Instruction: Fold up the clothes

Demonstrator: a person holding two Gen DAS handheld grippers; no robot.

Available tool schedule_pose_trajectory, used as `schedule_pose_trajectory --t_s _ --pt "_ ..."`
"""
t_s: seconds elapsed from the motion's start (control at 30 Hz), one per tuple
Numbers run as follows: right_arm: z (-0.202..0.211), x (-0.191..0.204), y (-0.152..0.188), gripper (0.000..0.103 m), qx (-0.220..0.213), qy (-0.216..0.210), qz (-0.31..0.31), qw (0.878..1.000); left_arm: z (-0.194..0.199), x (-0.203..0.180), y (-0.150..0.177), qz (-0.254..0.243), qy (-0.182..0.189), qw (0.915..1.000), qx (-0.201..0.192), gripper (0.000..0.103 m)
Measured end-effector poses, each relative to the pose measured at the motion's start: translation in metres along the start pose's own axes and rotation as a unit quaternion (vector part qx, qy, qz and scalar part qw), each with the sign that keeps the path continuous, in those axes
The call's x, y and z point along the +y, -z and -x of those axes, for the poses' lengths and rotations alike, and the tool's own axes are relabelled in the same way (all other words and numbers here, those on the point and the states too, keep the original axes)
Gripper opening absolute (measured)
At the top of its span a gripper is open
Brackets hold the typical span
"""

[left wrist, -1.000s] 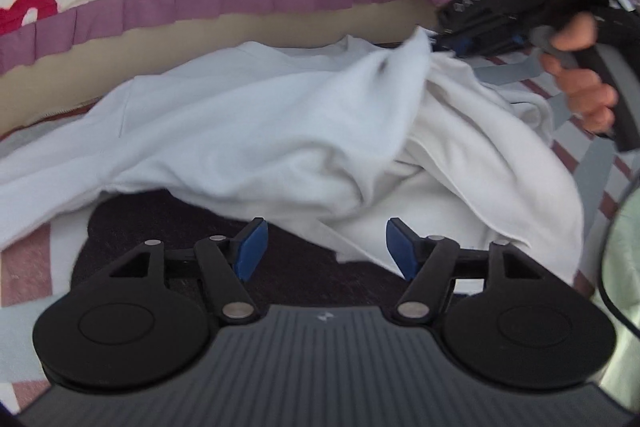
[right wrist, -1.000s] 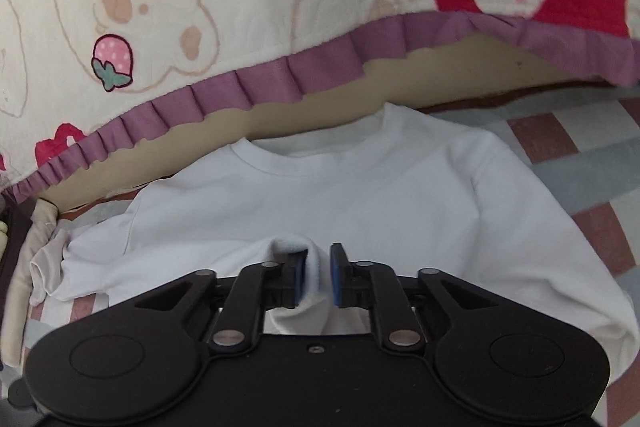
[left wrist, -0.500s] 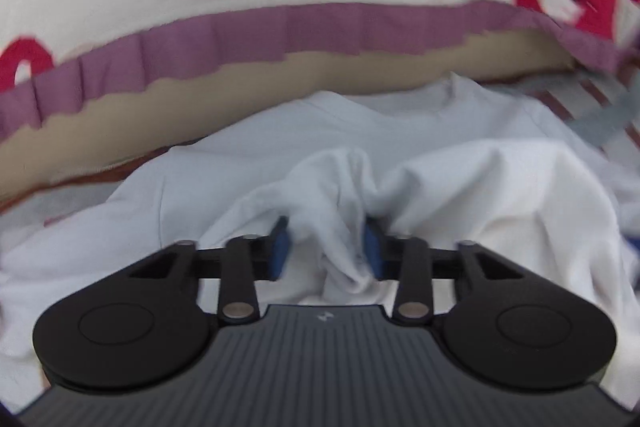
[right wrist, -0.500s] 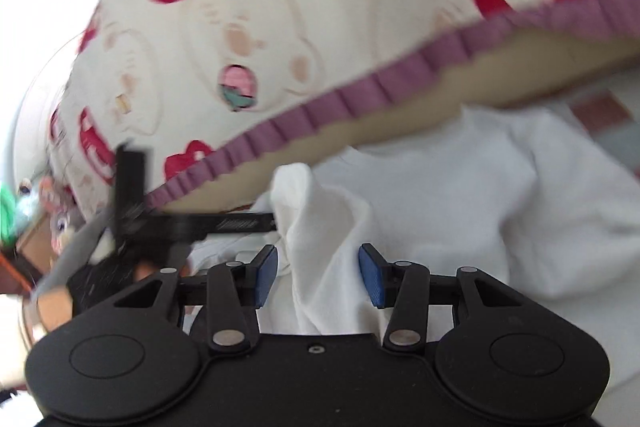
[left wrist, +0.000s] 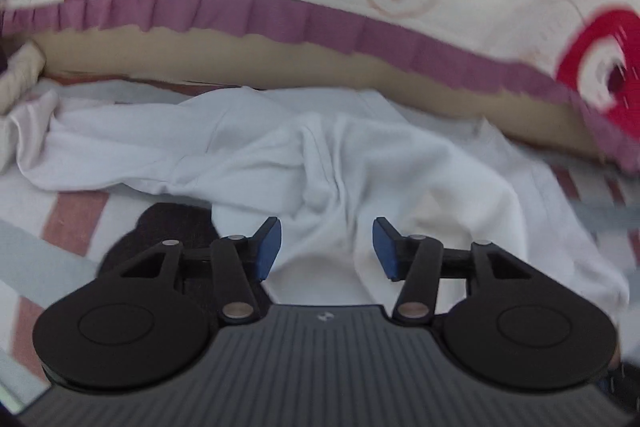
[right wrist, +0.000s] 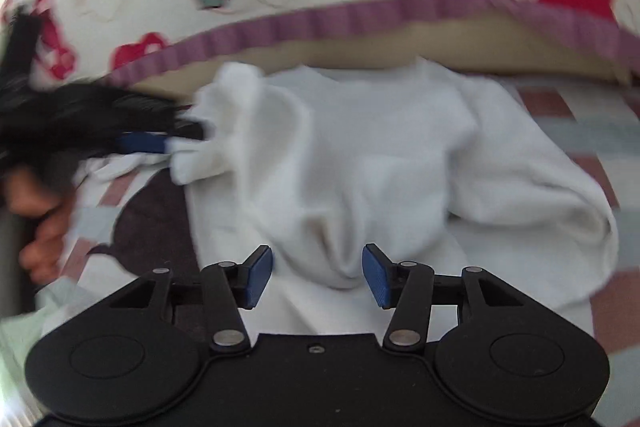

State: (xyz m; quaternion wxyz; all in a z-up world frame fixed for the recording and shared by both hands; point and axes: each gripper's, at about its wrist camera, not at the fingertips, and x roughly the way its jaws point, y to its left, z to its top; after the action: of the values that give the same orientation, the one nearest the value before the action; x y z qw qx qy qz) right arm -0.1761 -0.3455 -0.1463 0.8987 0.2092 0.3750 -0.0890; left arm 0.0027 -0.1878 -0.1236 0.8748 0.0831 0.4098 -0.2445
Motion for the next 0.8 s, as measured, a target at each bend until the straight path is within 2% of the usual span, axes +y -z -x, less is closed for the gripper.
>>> schedule_pose_trajectory --t_s 0.07,0.1,0.17,0.27,0.37,0.47,0.53,0.63,0.67,0.7,0.73,0.77,0.8 --pt "0.009 -0.018 -0.014 0.055 0.007 -0.006 -0.030 1.000 0.019 -0.009 0.001 -0.069 -0.005 0.9976 -0.006 0.053" --pt "0.013 -0.027 -0.020 0.055 0.011 -0.009 -0.044 0.999 0.027 -0.011 0.002 -0.087 -0.006 0.9962 -0.011 0.061" --pt "0.035 -0.043 -0.021 0.056 -0.002 -0.025 -0.066 0.997 0.030 -0.007 0.004 -0.076 -0.001 0.9971 -0.006 0.067" --pt "0.056 -0.053 -0.010 0.056 0.007 -0.065 -0.069 0.995 0.022 -0.002 0.009 -0.055 0.002 0.9984 0.012 0.067" --pt "0.065 -0.044 0.009 0.056 0.007 -0.089 -0.071 0.993 0.012 -0.006 0.020 -0.063 -0.026 0.9974 0.023 0.067" --pt "0.063 -0.023 0.039 0.056 0.038 -0.114 -0.058 0.991 0.014 -0.018 0.025 -0.083 -0.030 0.9953 0.039 0.067" --pt "0.055 -0.009 0.053 0.056 0.049 -0.095 -0.043 0.993 0.019 -0.027 0.028 -0.092 -0.027 0.9942 0.049 0.067" --pt "0.036 0.004 0.055 0.053 0.058 -0.055 0.003 0.997 0.035 -0.045 0.032 -0.107 -0.029 0.9919 0.063 0.067" --pt "0.031 0.006 0.054 0.031 0.056 -0.047 0.017 0.997 0.045 -0.052 0.034 -0.115 -0.037 0.9905 0.066 0.067" --pt "0.030 0.006 0.053 0.004 0.055 -0.051 0.021 0.997 0.054 -0.060 0.036 -0.128 -0.043 0.9873 0.084 0.064" --pt "0.028 0.006 0.052 0.003 0.054 -0.055 0.024 0.997 0.065 -0.067 0.036 -0.147 -0.044 0.9818 0.111 0.064" --pt "0.028 0.003 0.051 0.003 0.050 -0.069 0.009 0.996 0.080 -0.073 0.035 -0.156 -0.044 0.9793 0.121 0.063" --pt "0.029 0.002 0.051 0.003 0.049 -0.078 0.000 0.996 0.099 -0.076 0.034 -0.154 -0.037 0.9816 0.108 0.063"
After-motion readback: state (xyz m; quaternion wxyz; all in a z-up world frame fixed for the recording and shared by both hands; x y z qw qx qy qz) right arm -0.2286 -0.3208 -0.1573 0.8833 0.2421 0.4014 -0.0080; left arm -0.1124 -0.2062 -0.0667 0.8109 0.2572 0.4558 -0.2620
